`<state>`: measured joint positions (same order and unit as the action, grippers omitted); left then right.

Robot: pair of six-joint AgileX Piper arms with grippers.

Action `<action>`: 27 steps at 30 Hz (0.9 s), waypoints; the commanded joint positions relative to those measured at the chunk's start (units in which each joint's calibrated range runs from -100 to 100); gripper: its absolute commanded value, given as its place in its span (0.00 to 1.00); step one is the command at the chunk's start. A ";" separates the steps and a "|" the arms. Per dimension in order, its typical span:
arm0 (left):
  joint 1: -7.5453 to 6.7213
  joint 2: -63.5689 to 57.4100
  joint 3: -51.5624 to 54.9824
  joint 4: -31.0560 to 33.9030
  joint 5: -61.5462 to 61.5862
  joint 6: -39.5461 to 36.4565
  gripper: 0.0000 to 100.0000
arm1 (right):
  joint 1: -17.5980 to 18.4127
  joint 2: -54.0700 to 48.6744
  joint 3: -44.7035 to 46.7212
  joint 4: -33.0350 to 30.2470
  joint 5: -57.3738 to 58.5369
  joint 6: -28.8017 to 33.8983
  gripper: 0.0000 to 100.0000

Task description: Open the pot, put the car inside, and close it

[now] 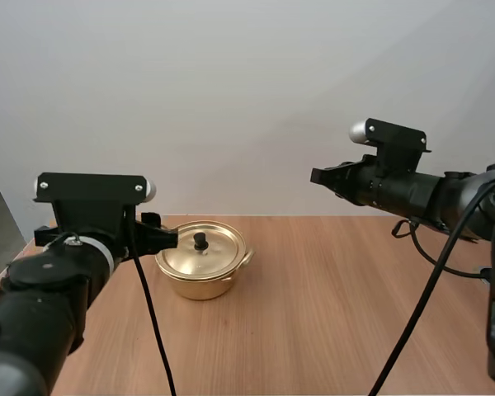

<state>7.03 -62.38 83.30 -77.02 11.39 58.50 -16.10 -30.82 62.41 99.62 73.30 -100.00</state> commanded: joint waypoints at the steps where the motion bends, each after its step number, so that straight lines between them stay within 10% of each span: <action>1: -4.95 -8.23 2.32 0.29 -17.36 -0.27 1.00 | -3.03 -2.47 4.74 0.07 5.02 0.00 0.00; 12: -6.50 -8.35 13.23 37.96 -4.49 -14.76 1.00 | -5.09 -7.02 9.34 -10.77 2.95 0.00 0.00; 22: -6.50 -16.91 16.70 62.15 -5.89 -59.41 1.00 | -5.09 -7.16 9.34 -9.76 3.83 0.00 0.00; 27: -6.50 -23.79 16.70 69.51 2.18 -63.54 1.00 | -4.49 -6.92 9.34 -9.97 -5.33 0.00 0.00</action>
<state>0.52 -83.97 100.00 -43.82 7.00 26.84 -21.01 -37.18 71.75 89.76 73.78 -100.00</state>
